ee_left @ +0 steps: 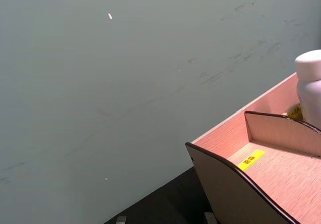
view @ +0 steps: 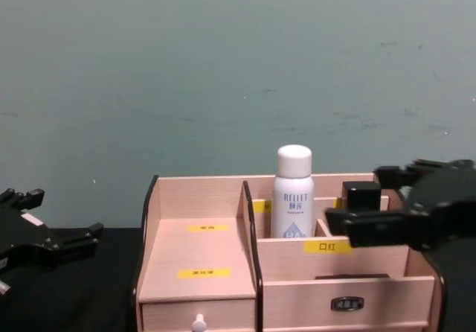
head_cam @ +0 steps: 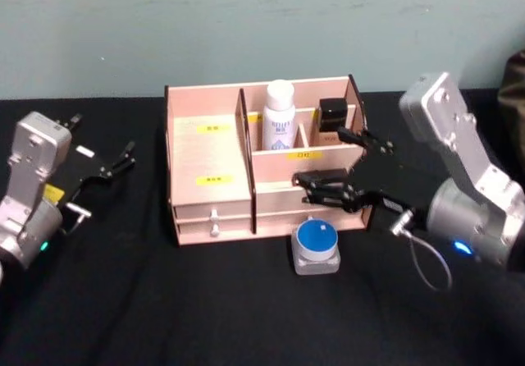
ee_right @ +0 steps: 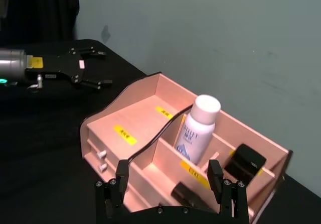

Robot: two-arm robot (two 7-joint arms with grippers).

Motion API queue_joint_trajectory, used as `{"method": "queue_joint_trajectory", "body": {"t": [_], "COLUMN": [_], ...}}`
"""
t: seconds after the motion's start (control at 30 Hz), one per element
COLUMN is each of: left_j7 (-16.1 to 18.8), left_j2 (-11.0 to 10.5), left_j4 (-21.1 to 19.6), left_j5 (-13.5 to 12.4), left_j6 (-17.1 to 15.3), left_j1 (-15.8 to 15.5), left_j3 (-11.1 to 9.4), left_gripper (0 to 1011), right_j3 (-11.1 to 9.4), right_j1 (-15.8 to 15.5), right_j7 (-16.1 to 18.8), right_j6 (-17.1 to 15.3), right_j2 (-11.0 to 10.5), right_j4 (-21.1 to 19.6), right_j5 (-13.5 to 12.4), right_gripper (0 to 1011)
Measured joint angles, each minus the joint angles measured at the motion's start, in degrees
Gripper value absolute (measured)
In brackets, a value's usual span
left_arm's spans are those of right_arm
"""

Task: Pick up the facial cleanser and watermelon frost from the table and place them into the tiered storage box.

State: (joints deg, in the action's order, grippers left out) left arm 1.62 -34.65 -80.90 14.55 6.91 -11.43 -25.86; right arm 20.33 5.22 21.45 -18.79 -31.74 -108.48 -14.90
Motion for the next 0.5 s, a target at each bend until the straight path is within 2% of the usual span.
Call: {"method": "queue_joint_trajectory", "body": {"t": [0.27, 0.3, 0.5], "left_j7": [0.0, 0.0, 0.0], "left_j2": [0.0, 0.0, 0.0], "left_j4": [0.0, 0.0, 0.0], "left_j5": [0.0, 0.0, 0.0], "left_j6": [0.0, 0.0, 0.0], "left_j1": [0.0, 0.0, 0.0], "left_j3": [0.0, 0.0, 0.0], "left_gripper": [1001, 1001, 1001], "right_j3": [-3.0, -3.4, -4.8], "right_j1": [-7.7, -9.4, -15.2], "right_j7": [-0.9, -1.2, -2.8], "right_j6": [0.5, 0.6, 0.1], "right_j2": [-2.8, -3.2, -3.6], "right_j4": [-5.7, -6.4, -7.4], "right_j5": [-0.5, -0.6, -0.5], "right_gripper": [1002, 1002, 1002]}}
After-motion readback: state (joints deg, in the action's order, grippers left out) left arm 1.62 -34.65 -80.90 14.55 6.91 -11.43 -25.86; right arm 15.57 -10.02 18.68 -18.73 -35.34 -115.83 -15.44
